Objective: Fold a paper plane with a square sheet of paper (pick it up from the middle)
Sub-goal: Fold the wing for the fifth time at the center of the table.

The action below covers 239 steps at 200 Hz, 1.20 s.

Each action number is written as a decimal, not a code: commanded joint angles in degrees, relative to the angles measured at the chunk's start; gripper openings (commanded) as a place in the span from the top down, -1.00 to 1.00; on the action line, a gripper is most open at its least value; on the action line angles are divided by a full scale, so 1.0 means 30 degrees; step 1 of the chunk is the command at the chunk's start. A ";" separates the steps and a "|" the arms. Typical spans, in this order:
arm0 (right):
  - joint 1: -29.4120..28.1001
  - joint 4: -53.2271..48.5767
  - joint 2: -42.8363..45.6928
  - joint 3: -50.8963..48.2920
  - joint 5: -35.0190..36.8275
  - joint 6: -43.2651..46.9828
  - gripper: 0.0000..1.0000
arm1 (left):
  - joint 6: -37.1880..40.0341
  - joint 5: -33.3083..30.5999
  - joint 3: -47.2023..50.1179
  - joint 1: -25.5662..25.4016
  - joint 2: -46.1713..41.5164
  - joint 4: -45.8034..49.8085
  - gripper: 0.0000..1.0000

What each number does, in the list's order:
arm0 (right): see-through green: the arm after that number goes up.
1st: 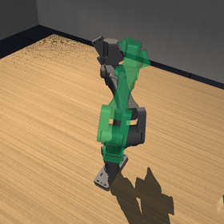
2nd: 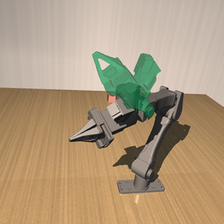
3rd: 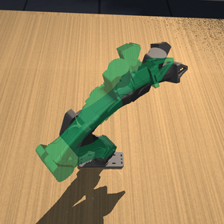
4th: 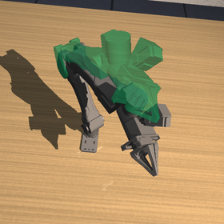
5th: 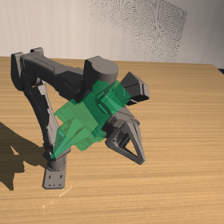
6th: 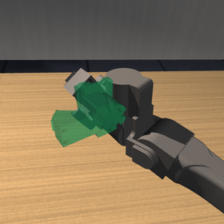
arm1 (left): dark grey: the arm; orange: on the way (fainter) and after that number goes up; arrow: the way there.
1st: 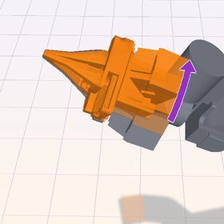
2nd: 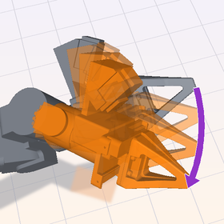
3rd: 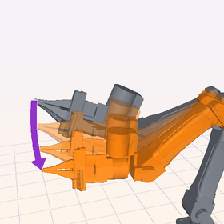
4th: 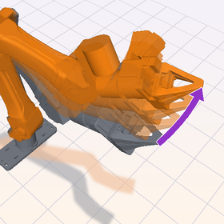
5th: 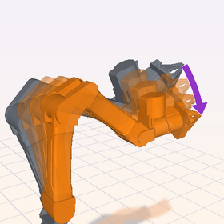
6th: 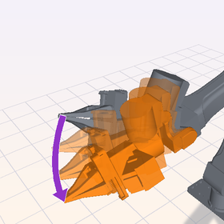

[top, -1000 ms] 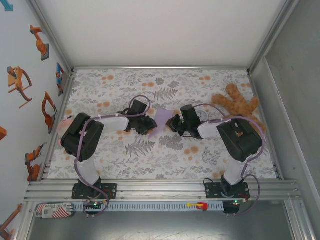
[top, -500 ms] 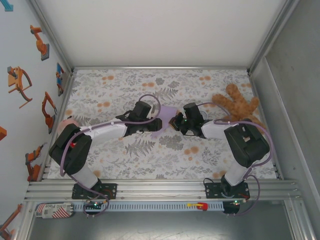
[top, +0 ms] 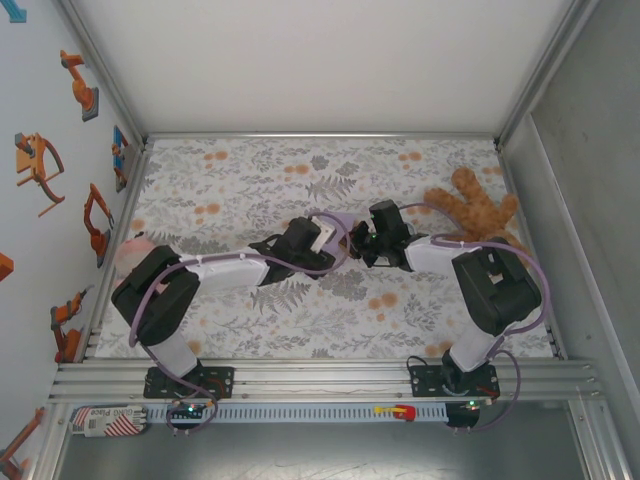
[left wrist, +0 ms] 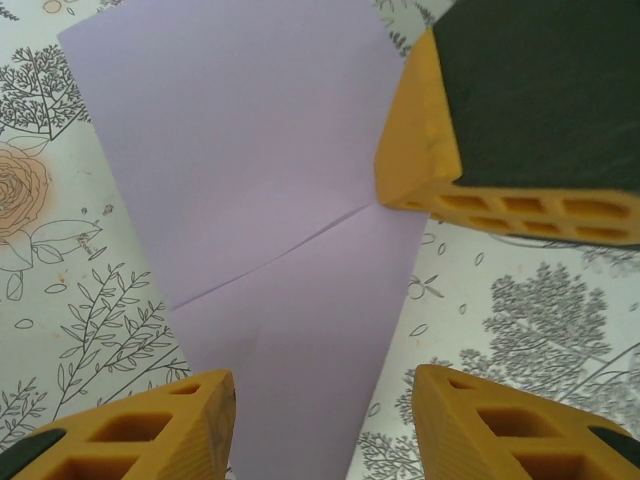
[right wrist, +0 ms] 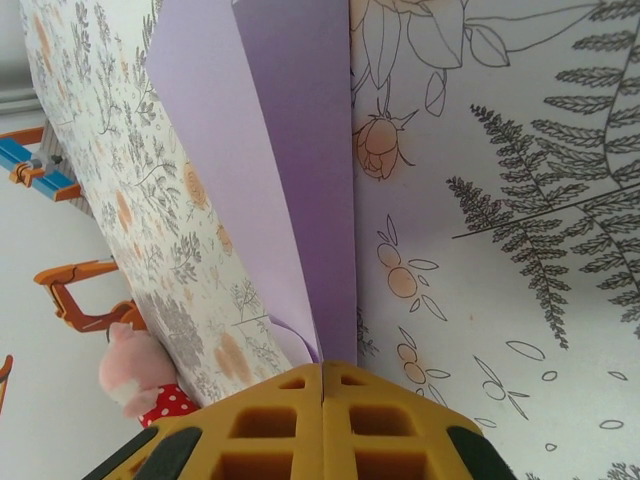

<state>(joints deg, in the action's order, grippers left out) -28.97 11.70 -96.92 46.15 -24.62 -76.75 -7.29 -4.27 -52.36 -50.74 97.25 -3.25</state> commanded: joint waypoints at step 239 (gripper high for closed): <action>0.0516 -0.0907 -0.1098 0.1406 -0.1653 -0.0648 0.65 | 0.2785 -0.0985 0.0076 -0.0372 0.2214 -0.1569 0.57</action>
<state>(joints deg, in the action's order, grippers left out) -27.81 11.14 -99.85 48.45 -29.12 -79.70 0.67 -7.68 -52.36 -51.51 102.54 -7.18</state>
